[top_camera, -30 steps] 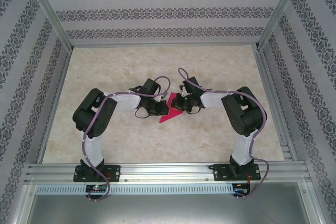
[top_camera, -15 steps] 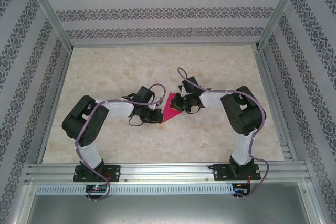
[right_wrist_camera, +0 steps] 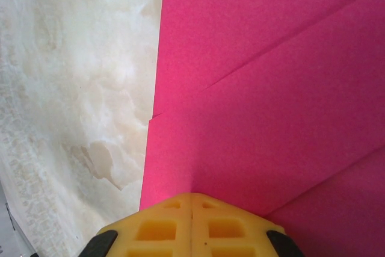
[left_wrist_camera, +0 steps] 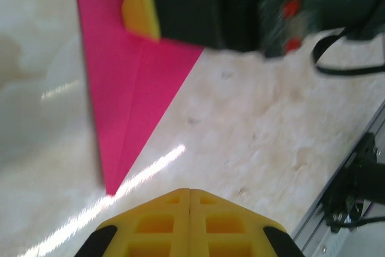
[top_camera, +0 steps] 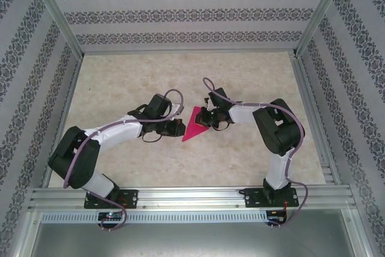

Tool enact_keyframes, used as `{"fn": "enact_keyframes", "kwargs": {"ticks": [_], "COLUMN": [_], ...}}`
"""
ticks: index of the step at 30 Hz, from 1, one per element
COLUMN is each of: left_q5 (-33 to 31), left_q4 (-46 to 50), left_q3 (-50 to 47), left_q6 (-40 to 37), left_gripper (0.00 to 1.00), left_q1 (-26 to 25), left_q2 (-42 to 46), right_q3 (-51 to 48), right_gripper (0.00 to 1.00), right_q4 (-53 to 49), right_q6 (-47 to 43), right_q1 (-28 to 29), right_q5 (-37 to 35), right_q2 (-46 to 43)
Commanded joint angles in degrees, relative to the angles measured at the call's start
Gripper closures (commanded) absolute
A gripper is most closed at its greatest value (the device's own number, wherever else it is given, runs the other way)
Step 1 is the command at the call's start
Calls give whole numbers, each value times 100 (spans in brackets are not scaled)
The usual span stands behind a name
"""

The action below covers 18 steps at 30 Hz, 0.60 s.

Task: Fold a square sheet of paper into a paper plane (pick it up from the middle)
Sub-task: Fourth fold the wing at the center of the table.

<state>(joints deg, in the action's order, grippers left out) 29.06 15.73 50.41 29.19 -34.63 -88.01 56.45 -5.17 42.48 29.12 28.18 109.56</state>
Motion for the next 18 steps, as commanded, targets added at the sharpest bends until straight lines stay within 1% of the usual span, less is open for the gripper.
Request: {"fn": "enact_keyframes", "kwargs": {"ticks": [1, 7, 14, 18], "left_q5": [-227, -187, -289, -321], "left_q4": [-363, -722, -857, -778], "left_q3": [176, 191, -24, -79], "left_q6": [208, 437, 497, 465], "left_gripper": [95, 97, 98, 100], "left_q1": [-57, -63, -88, -96], "left_q2": [-405, -1043, -1301, -1483], "right_q3": [-196, -185, -149, -146], "right_gripper": [95, 95, 95, 95], "right_q4": [-696, -632, -530, -448], "right_q6": [-56, -47, -47, -63], "right_q1": [-12, 6, 51, 58], "right_q5": [-641, -599, -535, -475], "right_q2": [478, 427, 342, 197]}}
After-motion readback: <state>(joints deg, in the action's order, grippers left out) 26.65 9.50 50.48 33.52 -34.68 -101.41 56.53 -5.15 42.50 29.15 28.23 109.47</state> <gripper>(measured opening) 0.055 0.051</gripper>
